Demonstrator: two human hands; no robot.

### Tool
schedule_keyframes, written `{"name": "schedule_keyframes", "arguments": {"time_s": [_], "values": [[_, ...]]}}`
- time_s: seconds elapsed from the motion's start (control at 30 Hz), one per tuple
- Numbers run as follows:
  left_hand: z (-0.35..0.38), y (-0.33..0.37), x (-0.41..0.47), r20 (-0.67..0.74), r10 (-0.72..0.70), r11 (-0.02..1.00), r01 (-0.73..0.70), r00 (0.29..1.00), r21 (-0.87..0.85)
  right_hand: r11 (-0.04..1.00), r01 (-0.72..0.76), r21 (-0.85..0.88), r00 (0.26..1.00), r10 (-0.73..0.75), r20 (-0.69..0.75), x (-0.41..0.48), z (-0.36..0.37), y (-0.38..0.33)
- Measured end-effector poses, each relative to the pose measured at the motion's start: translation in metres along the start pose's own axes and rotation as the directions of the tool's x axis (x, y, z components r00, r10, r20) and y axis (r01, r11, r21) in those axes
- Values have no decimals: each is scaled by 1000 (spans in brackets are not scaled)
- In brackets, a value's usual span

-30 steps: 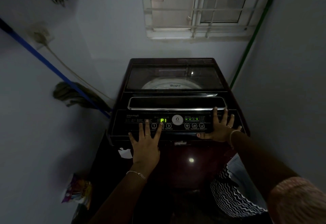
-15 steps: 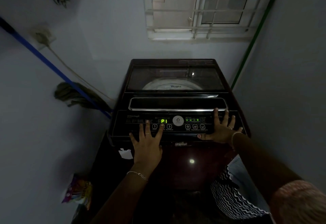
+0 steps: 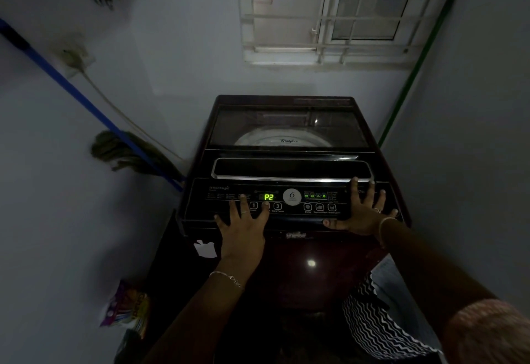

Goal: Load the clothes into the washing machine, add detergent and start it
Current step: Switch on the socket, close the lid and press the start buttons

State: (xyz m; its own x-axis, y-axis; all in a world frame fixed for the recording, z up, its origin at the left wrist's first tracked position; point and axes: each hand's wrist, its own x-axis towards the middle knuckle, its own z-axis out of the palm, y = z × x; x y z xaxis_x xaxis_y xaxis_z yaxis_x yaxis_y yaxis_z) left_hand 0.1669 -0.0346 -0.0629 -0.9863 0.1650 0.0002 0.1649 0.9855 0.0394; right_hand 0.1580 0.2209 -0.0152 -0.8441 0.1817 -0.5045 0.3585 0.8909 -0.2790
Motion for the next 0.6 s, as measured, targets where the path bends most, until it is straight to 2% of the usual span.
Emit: {"name": "schedule_keyframes", "arguments": {"time_s": [0.6], "values": [[-1,0,-2,14,9,1000,-9,1000,4,1000,-20,-21,1000,20,-8,-1,0,-2]]}}
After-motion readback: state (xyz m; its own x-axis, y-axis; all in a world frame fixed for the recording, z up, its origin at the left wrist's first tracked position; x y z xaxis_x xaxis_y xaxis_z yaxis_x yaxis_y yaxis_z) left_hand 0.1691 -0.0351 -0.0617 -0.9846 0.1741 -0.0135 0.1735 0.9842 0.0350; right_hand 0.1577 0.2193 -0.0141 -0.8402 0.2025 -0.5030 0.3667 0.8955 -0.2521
